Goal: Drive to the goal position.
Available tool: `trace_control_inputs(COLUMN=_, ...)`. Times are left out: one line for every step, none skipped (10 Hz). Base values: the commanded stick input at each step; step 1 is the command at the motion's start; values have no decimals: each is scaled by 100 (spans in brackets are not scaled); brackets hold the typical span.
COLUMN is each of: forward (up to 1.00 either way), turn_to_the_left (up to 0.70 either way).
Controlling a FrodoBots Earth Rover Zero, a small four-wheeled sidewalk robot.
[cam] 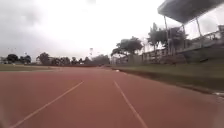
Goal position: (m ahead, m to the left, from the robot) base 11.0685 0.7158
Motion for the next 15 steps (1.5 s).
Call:
trace_control_inputs(forward=70, turn_to_the_left=0)
trace_control_inputs(forward=70, turn_to_the_left=0)
trace_control_inputs(forward=70, turn_to_the_left=0)
trace_control_inputs(forward=70, turn_to_the_left=0)
trace_control_inputs(forward=70, turn_to_the_left=0)
trace_control_inputs(forward=70, turn_to_the_left=0)
trace_control_inputs(forward=70, turn_to_the_left=0)
trace_control_inputs(forward=70, turn_to_the_left=0)
trace_control_inputs(forward=70, turn_to_the_left=0)
trace_control_inputs(forward=70, turn_to_the_left=0)
trace_control_inputs(forward=70, turn_to_the_left=0)
trace_control_inputs(forward=70, turn_to_the_left=0)
trace_control_inputs(forward=70, turn_to_the_left=0)
trace_control_inputs(forward=70, turn_to_the_left=0)
trace_control_inputs(forward=70, turn_to_the_left=0)
